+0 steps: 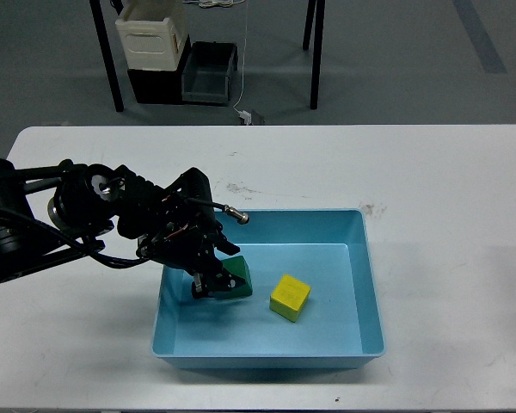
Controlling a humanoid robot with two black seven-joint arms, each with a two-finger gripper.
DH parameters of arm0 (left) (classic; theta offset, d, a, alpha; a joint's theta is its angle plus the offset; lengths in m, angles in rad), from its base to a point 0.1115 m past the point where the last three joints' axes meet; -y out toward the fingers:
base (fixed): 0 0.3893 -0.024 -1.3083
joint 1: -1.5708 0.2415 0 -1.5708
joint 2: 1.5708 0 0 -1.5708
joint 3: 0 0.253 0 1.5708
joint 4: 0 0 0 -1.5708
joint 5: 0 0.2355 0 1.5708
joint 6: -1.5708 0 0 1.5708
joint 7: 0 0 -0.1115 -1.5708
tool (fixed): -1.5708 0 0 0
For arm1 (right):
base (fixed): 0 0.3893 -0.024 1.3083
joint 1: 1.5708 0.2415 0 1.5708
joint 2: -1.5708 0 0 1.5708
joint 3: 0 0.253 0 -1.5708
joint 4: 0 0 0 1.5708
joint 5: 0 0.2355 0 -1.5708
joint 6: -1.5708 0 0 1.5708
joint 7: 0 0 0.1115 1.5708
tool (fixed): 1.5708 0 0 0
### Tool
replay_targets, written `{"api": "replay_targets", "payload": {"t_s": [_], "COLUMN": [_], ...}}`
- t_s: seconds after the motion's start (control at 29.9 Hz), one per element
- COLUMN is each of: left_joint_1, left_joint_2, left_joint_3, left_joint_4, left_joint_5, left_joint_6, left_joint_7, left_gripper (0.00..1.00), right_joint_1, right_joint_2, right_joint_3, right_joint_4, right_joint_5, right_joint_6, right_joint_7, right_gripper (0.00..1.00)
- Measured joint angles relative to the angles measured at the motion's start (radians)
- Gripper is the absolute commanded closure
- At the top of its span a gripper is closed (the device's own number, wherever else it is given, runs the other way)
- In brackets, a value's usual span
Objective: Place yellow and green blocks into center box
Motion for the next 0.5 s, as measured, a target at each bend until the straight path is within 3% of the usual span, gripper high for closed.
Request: {"api": "replay_targets", "payload": {"t_s": [0.1,0.3,0.5], "left_joint_1": [0.001,0.001,0.037], "left_joint_2": [-0.004,-0.021,0.027], "left_joint_3": [0.000,-0.035,-0.217], "left_joint_4": [0.001,0.008,-0.004], "left_joint_5": [0.000,-0.033,-0.517], "left_joint_6": [0.000,-0.007,-0.007], "left_joint_7": [0.000,0.000,0.000], "left_gripper": [0.01,0.00,0.00], "right_joint_1": [0.000,0.002,0.055], "right_joint_2": [0.008,0.018,0.075], "right_joint_3": [0.000,-0.023,-0.061], "right_joint_4": [0.000,0.012,0.028], "right_joint_5": [0.000,-0.001,-0.001], "right_joint_6": [0.000,0.003,0.015], "right_joint_7": [0.000,0.000,0.000], "right_gripper": [0.00,0.00,0.00]}}
